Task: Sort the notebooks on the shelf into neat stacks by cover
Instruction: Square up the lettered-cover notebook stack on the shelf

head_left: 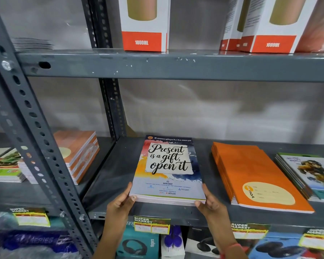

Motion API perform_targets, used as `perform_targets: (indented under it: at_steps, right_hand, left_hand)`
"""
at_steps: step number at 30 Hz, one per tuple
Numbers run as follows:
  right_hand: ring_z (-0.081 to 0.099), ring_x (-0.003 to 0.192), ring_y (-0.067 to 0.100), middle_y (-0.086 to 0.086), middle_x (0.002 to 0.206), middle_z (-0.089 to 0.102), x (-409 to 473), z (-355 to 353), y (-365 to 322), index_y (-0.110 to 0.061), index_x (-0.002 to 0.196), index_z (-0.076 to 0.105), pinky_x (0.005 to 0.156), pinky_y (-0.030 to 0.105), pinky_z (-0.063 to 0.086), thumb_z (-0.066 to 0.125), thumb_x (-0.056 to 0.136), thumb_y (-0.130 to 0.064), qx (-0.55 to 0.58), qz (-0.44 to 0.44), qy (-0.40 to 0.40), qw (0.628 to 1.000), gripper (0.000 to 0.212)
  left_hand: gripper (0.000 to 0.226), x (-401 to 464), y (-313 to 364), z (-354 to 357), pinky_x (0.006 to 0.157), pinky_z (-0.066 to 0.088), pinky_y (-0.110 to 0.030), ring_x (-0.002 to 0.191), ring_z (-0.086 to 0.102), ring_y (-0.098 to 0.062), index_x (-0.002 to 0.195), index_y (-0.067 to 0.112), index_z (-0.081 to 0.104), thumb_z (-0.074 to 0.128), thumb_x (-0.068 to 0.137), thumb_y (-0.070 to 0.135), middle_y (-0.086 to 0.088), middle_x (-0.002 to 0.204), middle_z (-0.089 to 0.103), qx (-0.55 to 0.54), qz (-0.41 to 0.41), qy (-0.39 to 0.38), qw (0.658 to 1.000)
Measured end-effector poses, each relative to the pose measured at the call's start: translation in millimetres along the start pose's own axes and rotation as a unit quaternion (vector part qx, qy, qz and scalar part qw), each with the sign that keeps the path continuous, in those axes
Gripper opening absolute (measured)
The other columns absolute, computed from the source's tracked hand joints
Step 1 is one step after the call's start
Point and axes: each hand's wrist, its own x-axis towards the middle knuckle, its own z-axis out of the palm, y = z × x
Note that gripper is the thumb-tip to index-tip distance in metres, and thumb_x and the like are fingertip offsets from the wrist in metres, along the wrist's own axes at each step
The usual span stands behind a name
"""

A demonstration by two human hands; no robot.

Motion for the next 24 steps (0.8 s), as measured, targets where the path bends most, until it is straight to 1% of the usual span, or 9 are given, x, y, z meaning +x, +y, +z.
perform_targets:
  at_steps: [4,6,8,10,12,15,18,21,24]
  right_hand:
    - [0.05,0.118,0.014,0.009,0.136,0.053,1.1,1.6,-0.1,-0.01,0.138,0.039,0.093,0.014,0.038,0.057,0.083,0.005,-0.009,-0.002,0.008,1.0,0.059]
    - [0.05,0.118,0.014,0.008,0.136,0.053,1.1,1.5,-0.3,-0.011,0.138,0.04,0.097,0.018,0.036,0.058,0.083,0.004,-0.013,-0.005,0.01,1.0,0.059]
    - [0.05,0.117,0.012,0.005,0.135,0.053,1.5,0.8,-0.4,-0.011,0.137,0.041,0.094,0.013,0.037,0.058,0.083,0.005,-0.015,-0.001,0.011,1.0,0.059]
    - [0.053,0.11,0.01,0.002,0.13,0.054,1.9,-0.3,-1.3,-0.01,0.137,0.041,0.08,-0.001,0.04,0.057,0.083,0.006,-0.014,0.008,0.004,1.0,0.059]
    - [0.055,0.097,-0.001,-0.004,0.124,0.054,2.1,-1.5,-3.1,-0.011,0.137,0.041,0.067,-0.007,0.04,0.057,0.084,0.006,-0.014,0.013,0.001,1.0,0.058]
    - [0.052,0.1,-0.003,-0.008,0.123,0.052,1.9,-0.8,-3.2,-0.016,0.137,0.041,0.088,0.003,0.035,0.058,0.085,0.0,-0.019,0.009,0.003,1.0,0.057]
    - [0.051,0.104,0.001,-0.009,0.121,0.053,2.0,0.2,-2.3,-0.016,0.137,0.042,0.095,0.015,0.031,0.058,0.084,-0.001,-0.023,0.005,0.015,1.0,0.058]
    - [0.051,0.107,0.003,-0.008,0.123,0.054,3.9,-0.2,0.0,-0.017,0.136,0.044,0.094,0.013,0.032,0.059,0.084,0.0,-0.021,0.011,0.024,0.999,0.057]
    - [0.054,0.092,-0.008,-0.012,0.116,0.058,6.4,0.8,4.6,-0.017,0.133,0.046,0.073,-0.006,0.038,0.06,0.083,0.001,-0.017,0.011,0.038,0.999,0.055]
  left_hand:
    - [0.044,1.5,-4.4,2.2,0.075,0.048,-0.002,0.087,0.058,0.011,0.128,0.01,0.051,0.057,0.085,0.002,0.0,0.119,0.061,0.001,0.003,0.03,1.0]
    - [0.043,0.8,-2.7,4.4,0.081,0.048,-0.007,0.082,0.061,0.012,0.126,0.009,0.053,0.058,0.084,0.001,0.0,0.117,0.062,-0.004,0.006,0.044,0.999]
    - [0.043,-1.5,0.9,5.7,0.091,0.045,-0.021,0.082,0.062,0.012,0.126,0.01,0.054,0.059,0.084,0.002,0.0,0.116,0.063,-0.011,0.003,0.047,0.999]
    - [0.043,-3.5,3.2,5.4,0.095,0.041,-0.027,0.084,0.063,0.013,0.127,0.011,0.053,0.058,0.084,0.004,0.002,0.118,0.062,-0.012,-0.001,0.04,0.999]
    - [0.044,-5.0,5.5,6.3,0.098,0.039,-0.027,0.089,0.06,0.014,0.13,0.014,0.05,0.056,0.086,0.006,0.007,0.122,0.058,-0.008,-0.006,0.032,0.999]
    - [0.047,-4.6,6.9,12.3,0.1,0.036,-0.025,0.104,0.055,0.001,0.135,0.017,0.043,0.053,0.089,0.01,0.012,0.126,0.052,-0.014,-0.004,0.032,0.999]
    - [0.048,-3.4,6.6,16.3,0.098,0.037,-0.024,0.103,0.056,-0.003,0.135,0.015,0.043,0.053,0.089,0.008,0.009,0.125,0.052,-0.035,-0.007,0.045,0.998]
    - [0.046,-1.4,3.0,15.7,0.088,0.046,-0.015,0.092,0.056,0.007,0.131,0.013,0.048,0.055,0.086,0.005,0.006,0.122,0.056,-0.045,-0.006,0.058,0.997]
    - [0.043,2.7,-0.7,15.1,0.069,0.049,-0.002,0.087,0.058,0.005,0.127,0.009,0.052,0.056,0.085,0.001,0.002,0.118,0.059,-0.061,-0.003,0.077,0.995]
